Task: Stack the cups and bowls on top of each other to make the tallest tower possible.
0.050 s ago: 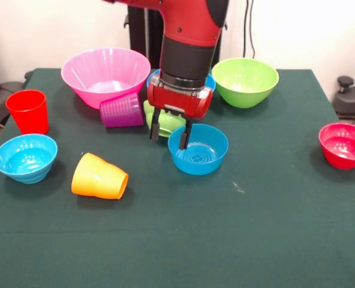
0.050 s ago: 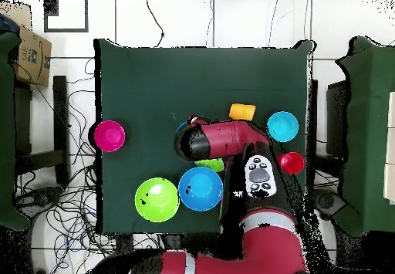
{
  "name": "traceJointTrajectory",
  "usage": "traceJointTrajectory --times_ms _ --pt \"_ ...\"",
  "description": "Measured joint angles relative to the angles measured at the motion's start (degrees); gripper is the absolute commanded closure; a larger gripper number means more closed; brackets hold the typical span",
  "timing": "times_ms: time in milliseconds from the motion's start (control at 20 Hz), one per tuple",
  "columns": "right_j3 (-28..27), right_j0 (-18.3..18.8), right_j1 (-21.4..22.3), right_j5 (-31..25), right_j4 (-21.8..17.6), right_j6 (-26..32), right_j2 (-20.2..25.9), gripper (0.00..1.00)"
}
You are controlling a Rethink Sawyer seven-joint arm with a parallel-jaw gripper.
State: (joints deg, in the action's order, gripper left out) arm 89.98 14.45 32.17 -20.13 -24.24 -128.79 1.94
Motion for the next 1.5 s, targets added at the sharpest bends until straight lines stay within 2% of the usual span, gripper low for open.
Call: traceJointTrajectory --times_ms 400,1050,1500 --pt "-1.1 0.2 2.3 -2.9 0.5 0.0 0.9 0.0" --pt "-1.6 4.7 2.2 -2.9 0.5 0.0 3.3 0.0" --pt "-1.7 4.5 1.5 -2.9 0.5 0.0 2.9 0.0"
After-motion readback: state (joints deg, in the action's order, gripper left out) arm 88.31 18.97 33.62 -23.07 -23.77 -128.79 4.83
